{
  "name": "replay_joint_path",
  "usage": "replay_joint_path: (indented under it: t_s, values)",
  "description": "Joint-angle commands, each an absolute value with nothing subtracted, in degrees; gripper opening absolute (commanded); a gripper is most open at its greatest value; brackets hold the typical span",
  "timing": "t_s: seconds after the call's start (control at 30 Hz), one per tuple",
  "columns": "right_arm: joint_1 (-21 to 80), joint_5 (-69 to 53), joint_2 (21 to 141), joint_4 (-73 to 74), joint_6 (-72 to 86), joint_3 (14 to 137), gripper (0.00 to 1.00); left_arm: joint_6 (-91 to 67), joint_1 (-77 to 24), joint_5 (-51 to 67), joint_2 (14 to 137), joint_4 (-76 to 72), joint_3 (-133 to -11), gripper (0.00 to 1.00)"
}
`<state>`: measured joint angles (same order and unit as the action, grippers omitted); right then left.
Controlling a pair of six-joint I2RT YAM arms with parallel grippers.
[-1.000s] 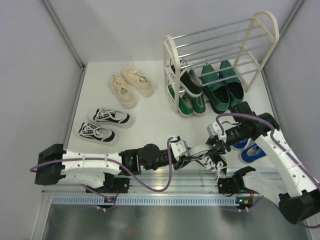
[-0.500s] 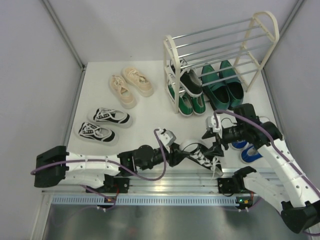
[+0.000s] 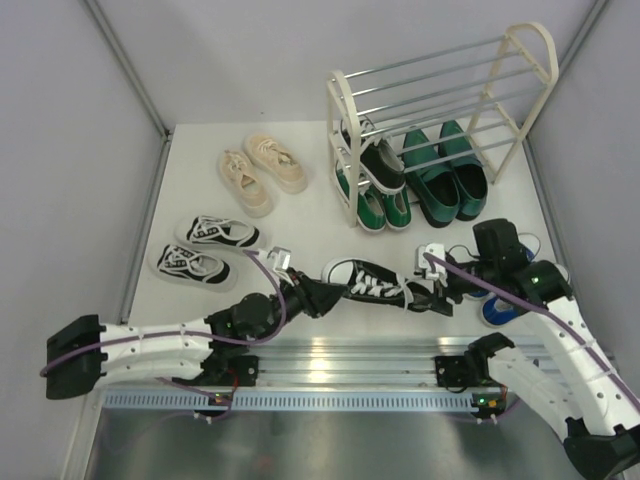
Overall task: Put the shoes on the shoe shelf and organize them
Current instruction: Pick up the shoe at the center of the board.
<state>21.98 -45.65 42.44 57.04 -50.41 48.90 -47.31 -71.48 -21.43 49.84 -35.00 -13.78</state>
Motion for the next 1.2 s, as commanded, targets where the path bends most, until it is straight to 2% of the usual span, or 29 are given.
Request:
replay_joint_path:
  t_s: [0.0, 0.3, 0.57, 1.17]
  values:
    - [22.5, -42.3, 42.5, 56.7, -53.9, 48.1, 0.68, -56.0, -71.2, -23.9, 45.3, -45.1, -13.4, 0.00]
    - [22.8, -39.1, 42.4, 52.6, -50.7, 51.1, 0.64, -58.0, -70.0, -21.8, 43.3, -40.7, -14.3, 0.00]
    - [22.8, -44.7, 43.9, 60.1, -50.6, 60.9, 0.66, -57.3, -69.2, -21.5, 42.4, -36.7, -15.3, 0.00]
    - [26.2, -35.8, 45.6, 52.7, -48.1, 49.9, 0.56, -59.1, -68.7, -20.0, 44.1, -40.0, -16.8, 0.00]
